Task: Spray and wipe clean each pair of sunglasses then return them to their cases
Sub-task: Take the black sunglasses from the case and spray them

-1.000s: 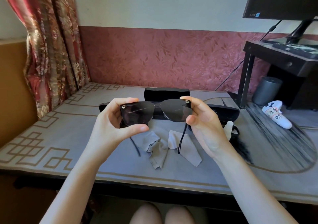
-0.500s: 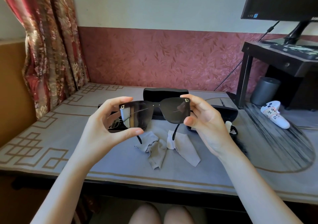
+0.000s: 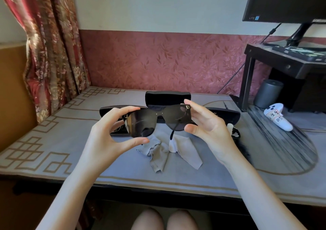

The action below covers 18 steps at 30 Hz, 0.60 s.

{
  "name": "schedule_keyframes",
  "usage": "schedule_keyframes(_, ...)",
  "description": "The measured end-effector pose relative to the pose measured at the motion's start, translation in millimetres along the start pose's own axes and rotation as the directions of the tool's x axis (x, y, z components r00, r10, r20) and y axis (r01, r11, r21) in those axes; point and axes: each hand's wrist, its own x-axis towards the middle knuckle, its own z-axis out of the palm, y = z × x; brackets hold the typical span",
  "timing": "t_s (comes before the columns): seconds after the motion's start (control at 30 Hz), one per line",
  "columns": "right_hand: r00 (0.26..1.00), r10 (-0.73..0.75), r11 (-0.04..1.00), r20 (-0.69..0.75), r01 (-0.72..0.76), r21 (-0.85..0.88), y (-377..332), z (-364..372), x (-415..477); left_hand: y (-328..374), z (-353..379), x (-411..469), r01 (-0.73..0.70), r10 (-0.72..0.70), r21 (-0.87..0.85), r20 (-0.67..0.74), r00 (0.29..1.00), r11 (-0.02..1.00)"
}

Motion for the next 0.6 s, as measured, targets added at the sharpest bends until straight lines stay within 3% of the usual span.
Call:
schedule_keyframes(0.1,0.992,-0.093,0.980,-0.085,0.076,-0.184,-3,-8,-6,0,1,-2,-0.023,0.023,0.003,-0.019,1.000,1.000)
schedule_keyframes(0.17,0.958,-0.160,0.953,-0.238,0.087,-0.291,-4,-19,-11,0,1,-3,-0.027,0.027,-0.008,-0.029,0.999,1.000)
schedule_keyframes(0.23,0.890,-0.187,0.945,-0.416,0.047,-0.324,2,-33,-19,1,1,-4,-0.031,0.030,-0.019,-0.035,0.999,0.999)
schedule_keyframes(0.33,0.808,-0.073,0.956,-0.585,-0.110,-0.272,18,-44,-35,2,3,-4,-0.039,0.038,-0.024,-0.042,0.998,0.999)
schedule_keyframes(0.47,0.787,0.143,0.939,-0.600,-0.300,-0.170,42,-44,-51,2,7,-6,-0.041,0.040,-0.029,-0.049,0.998,0.999)
schedule_keyframes(0.6,0.808,0.196,0.903,-0.555,-0.369,-0.219,54,-43,-53,2,11,-7,-0.028,0.027,-0.023,-0.045,0.999,0.999)
